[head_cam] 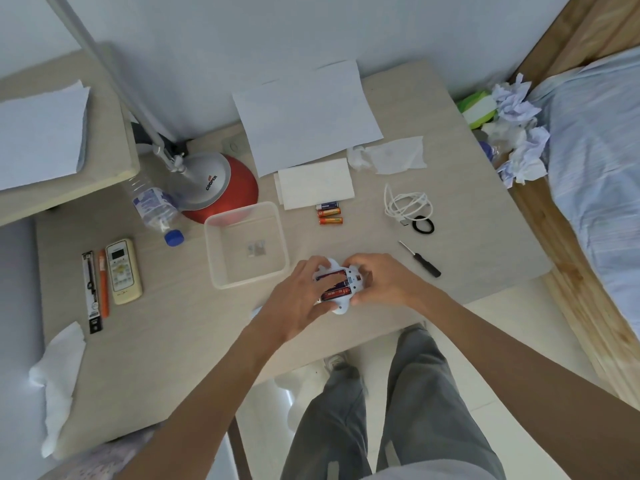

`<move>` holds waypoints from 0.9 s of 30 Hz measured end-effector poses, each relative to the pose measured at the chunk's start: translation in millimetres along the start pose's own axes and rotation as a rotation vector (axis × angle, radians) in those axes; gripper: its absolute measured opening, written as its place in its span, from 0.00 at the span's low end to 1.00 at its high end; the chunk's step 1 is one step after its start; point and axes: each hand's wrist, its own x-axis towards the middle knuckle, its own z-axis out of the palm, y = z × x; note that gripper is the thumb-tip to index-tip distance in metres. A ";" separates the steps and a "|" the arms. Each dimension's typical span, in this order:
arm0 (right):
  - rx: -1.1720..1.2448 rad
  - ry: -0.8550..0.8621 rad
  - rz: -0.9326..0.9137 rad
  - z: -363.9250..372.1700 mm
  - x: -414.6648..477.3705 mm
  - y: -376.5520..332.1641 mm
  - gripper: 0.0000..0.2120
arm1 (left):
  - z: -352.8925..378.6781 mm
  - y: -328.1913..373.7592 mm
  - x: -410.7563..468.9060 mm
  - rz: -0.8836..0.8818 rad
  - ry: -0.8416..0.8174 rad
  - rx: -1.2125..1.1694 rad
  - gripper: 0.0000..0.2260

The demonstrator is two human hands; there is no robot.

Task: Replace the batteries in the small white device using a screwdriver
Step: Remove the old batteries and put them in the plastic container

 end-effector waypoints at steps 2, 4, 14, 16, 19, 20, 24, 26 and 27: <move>-0.017 -0.005 -0.005 -0.6 1.7 0.8 0.30 | -2.7 -2.1 2.5 0.007 -0.013 -0.005 0.26; -0.031 -0.013 -0.009 -1.1 3.1 1.1 0.31 | -4.7 -3.3 4.2 0.015 -0.020 -0.024 0.25; -0.024 -0.032 -0.021 -5.0 3.5 0.2 0.29 | -9.3 -9.4 10.1 0.002 -0.076 0.013 0.28; -0.026 -0.039 -0.027 -6.1 4.2 0.1 0.30 | -11.4 -10.3 13.2 0.012 -0.090 0.007 0.28; -0.038 -0.053 -0.038 -8.6 5.7 -0.7 0.29 | -12.2 -11.9 17.0 0.022 -0.098 -0.009 0.28; -0.041 -0.057 -0.037 -9.3 5.9 -0.9 0.29 | -11.5 -12.5 17.7 0.027 -0.099 -0.013 0.28; -0.039 -0.069 -0.036 -10.0 5.3 0.9 0.29 | -7.1 -15.2 18.0 0.042 -0.136 -0.041 0.28; -0.038 -0.071 -0.042 -10.5 5.3 1.3 0.29 | -5.3 -16.3 18.1 0.039 -0.153 -0.049 0.28; -0.040 -0.074 -0.046 -10.9 5.4 1.5 0.29 | -5.0 -16.6 18.2 0.037 -0.158 -0.053 0.28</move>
